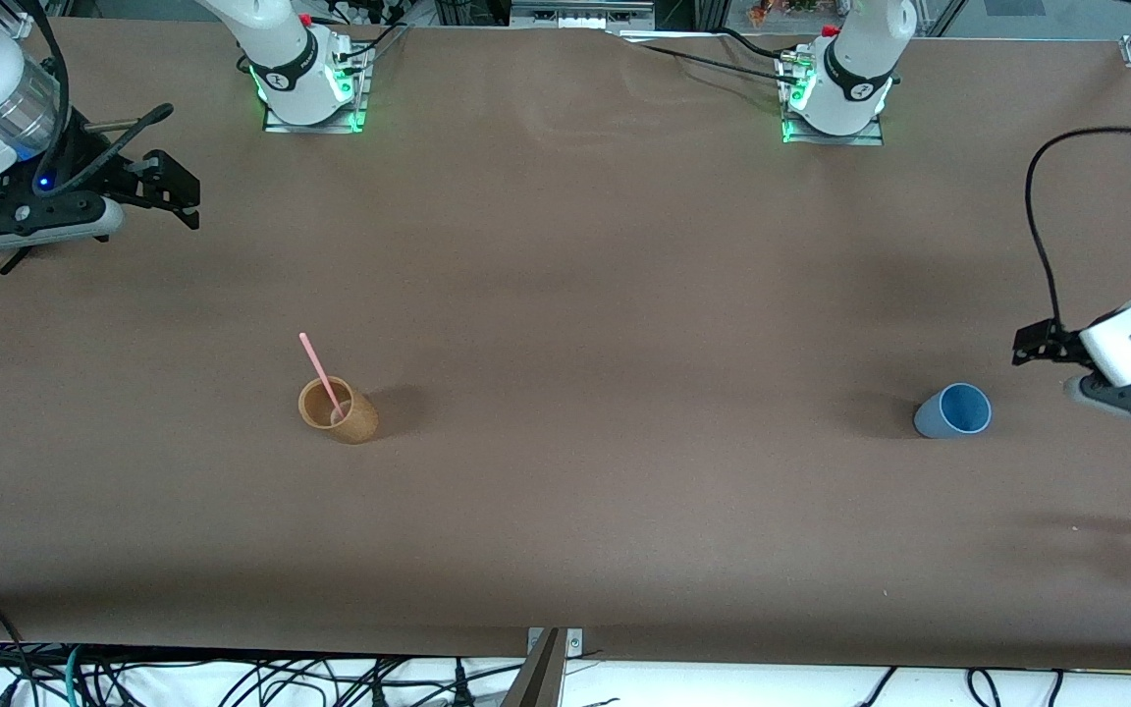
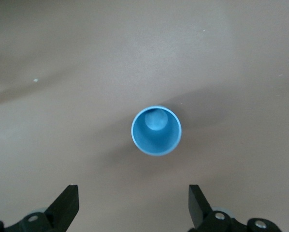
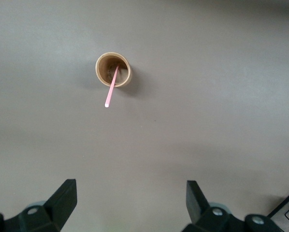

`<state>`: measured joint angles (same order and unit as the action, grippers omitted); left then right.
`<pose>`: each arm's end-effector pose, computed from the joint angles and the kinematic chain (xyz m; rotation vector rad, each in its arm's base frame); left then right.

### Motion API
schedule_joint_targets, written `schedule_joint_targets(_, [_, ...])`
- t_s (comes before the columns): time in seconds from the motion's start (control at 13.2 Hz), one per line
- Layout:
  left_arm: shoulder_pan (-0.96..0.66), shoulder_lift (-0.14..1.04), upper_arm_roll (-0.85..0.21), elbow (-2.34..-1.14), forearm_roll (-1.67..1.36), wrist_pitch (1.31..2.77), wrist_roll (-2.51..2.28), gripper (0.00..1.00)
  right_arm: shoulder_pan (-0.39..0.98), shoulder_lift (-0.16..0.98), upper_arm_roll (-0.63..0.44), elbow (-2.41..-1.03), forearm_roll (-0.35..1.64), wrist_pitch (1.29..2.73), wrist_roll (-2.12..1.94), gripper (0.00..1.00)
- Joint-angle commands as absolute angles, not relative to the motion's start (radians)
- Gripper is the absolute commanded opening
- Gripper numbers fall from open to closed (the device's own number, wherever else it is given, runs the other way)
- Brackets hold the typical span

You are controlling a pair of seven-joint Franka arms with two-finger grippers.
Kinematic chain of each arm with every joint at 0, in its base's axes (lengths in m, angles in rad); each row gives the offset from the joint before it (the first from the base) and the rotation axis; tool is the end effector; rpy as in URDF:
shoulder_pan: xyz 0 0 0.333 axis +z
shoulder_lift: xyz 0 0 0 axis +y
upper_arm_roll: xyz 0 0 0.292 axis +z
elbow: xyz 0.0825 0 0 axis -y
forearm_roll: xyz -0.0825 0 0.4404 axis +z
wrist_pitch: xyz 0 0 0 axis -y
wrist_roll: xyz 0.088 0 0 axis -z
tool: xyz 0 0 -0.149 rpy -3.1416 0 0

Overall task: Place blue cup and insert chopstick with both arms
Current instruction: 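Move the left gripper down over the blue cup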

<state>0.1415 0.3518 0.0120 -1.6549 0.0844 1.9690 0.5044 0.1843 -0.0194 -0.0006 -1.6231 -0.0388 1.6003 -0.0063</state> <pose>0.6852 0.1144 0.3157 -3.0183 0.5895 0.0953 0.5980 0.1053 0.5453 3.0885 0.2962 0.0001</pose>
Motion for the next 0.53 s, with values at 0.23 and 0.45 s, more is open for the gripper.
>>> schedule_joint_targets(0.23, [0.184, 0.386, 0.0, -1.847, 0.106, 2.305, 0.566, 0.95, 0.169, -0.006, -0.006, -1.605, -0.026, 1.598, -0.008, 1.0])
schedule_joint_targets(0.45, [0.186, 0.463, -0.002, -1.847, 0.089, 2.378, 0.563, 0.8, 0.176, 0.075, -0.003, -1.605, -0.02, 1.608, -0.014, 1.0])
